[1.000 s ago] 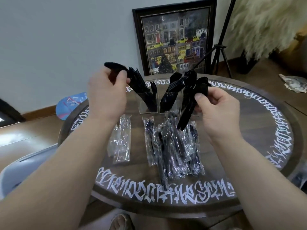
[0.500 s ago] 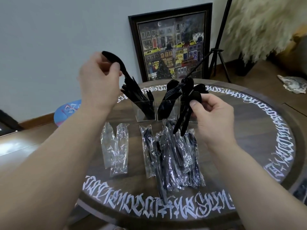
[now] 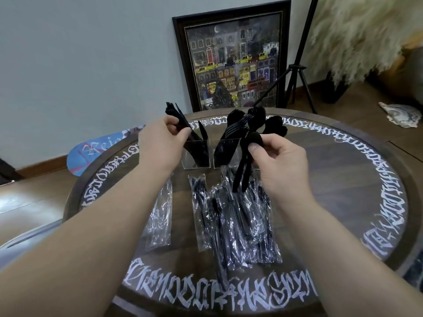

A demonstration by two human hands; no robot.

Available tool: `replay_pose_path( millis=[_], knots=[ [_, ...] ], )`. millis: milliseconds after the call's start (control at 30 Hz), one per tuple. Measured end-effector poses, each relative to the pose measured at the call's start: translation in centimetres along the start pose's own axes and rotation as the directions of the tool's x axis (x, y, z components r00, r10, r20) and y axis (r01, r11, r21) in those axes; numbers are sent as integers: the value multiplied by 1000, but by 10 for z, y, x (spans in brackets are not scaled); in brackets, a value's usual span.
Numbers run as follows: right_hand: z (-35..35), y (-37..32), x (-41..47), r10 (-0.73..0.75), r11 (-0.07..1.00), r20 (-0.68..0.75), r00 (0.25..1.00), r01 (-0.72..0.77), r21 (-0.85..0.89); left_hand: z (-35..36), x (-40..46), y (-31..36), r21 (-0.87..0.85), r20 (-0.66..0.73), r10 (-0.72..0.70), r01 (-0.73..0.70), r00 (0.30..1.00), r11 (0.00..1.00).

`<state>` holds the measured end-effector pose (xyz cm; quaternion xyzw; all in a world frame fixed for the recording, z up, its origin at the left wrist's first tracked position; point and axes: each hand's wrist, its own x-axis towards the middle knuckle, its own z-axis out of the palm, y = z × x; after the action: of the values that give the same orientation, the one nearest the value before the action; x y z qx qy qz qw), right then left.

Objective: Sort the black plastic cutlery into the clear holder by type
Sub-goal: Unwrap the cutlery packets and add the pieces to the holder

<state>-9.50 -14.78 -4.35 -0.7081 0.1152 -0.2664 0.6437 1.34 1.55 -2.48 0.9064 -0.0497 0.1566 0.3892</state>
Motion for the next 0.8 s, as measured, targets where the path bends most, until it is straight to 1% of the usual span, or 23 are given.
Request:
replay_pose_path(
  millis=[67,100,133,200,267,333,400,467,500,567,633,667,700,733,800],
  knots=[
    [1,1,1,-7,1000,19,1000,7,7,-2,-14,4,-64,-81,49,-54,996,997],
    [1,1,2,-7,1000,24,1000,7,16,-2,-21,7,-83,-76,109,-115,991,990],
    [2,1,2,-6,1000,24,1000,6,23,-1,-28,11,-111,-27,176,-178,984,978],
    [2,2,4,-8,1000,14,1000,7,21,2,-41,24,-186,158,293,-263,943,947],
    [2,2,5,5,1000,24,1000,-6,20,6,-46,34,-276,307,336,-255,890,927],
    [0,2,5,36,999,43,998,-38,37,8,-45,41,-353,359,326,-196,875,915],
    [-2,2,5,55,997,42,998,-57,55,9,-42,43,-375,381,318,-169,868,911],
    [-6,3,7,59,997,3,998,-59,55,6,-37,45,-376,356,303,-161,884,912],
    [-8,3,9,60,997,-25,998,-59,51,4,-33,46,-373,304,293,-170,906,912],
    [-12,4,10,61,997,-79,995,-58,47,-2,-19,51,-378,136,294,-225,946,898],
    [-14,5,11,65,996,-116,991,-57,69,-9,-4,59,-402,-33,311,-297,950,866],
    [-15,5,11,64,996,-123,990,-56,71,-10,2,62,-400,-81,319,-324,944,857],
    [-16,5,11,59,997,-125,990,-52,62,-8,6,65,-378,-101,331,-344,938,860],
    [-16,5,12,52,997,-126,991,-45,56,-5,9,65,-336,-92,344,-354,935,873],
    [-18,6,13,49,996,-131,990,-39,75,5,10,63,-239,-3,346,-337,938,911]
  ],
)
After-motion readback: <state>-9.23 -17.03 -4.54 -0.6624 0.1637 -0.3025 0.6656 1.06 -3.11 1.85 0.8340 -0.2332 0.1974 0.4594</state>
